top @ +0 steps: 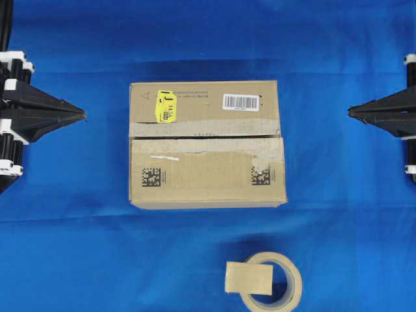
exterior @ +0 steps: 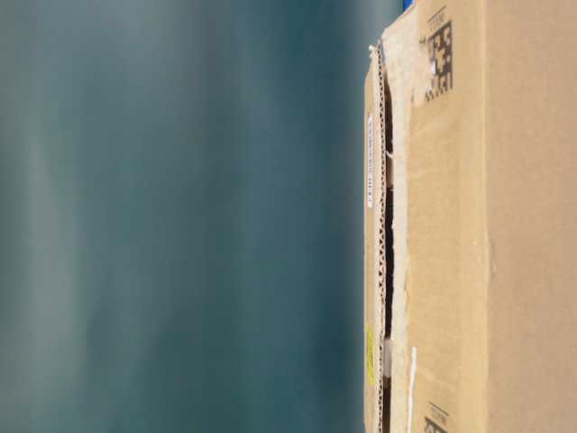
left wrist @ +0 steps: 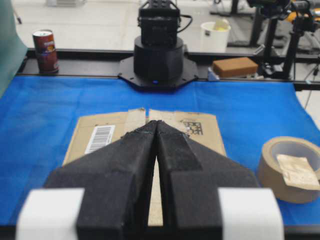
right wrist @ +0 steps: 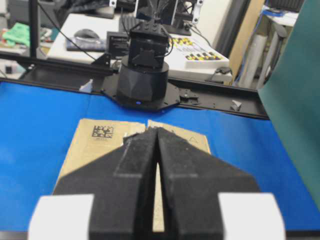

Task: Apply tape along the seams of the closed cardboard box to seal it securely.
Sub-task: 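Move the left gripper down toward the tan tape roll's loose end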

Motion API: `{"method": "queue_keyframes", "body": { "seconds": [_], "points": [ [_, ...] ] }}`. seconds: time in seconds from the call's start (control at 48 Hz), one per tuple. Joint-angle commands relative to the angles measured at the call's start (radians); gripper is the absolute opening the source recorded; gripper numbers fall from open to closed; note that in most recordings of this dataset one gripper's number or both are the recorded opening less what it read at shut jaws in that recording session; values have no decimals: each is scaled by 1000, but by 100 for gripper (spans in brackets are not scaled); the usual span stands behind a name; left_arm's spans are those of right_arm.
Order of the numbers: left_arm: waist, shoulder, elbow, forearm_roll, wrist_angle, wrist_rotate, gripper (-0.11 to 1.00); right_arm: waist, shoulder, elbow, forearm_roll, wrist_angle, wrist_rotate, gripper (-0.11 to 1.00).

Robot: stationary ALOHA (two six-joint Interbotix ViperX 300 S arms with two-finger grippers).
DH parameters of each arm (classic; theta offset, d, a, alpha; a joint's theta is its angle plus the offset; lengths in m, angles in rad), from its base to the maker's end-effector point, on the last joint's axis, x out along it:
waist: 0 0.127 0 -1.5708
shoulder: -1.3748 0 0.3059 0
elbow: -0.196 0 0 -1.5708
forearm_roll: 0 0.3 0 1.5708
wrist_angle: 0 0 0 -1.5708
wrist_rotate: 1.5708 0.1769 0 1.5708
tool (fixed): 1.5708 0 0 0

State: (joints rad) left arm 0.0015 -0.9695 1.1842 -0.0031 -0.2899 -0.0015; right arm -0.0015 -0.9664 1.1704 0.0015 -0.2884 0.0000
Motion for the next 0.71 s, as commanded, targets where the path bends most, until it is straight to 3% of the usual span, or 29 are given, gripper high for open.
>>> {"method": "queue_keyframes", "body": {
  "seconds": [0.0, 0.167, 0.291, 0.416, 0.541, 0.687],
  "points": [
    [-38, 29, -12, -9, -5, 37, 0, 0, 17, -17, 3, -6, 8, 1],
    [-87, 67, -15, -11, -52, 98, 0, 0, 38, -23, 3, 2, 8, 1],
    [-166, 123, -21, -9, -135, 221, 0, 0, 46, -23, 5, -2, 8, 1],
    [-230, 193, -38, -9, -216, 259, 0, 0, 46, -28, 11, -5, 8, 1],
    [-276, 278, -58, -9, -265, 387, 1, 0, 46, -31, 12, -9, 8, 1],
    [-331, 387, -92, -11, -296, 586, 30, 0, 46, -31, 11, -8, 8, 1]
  ]
}}
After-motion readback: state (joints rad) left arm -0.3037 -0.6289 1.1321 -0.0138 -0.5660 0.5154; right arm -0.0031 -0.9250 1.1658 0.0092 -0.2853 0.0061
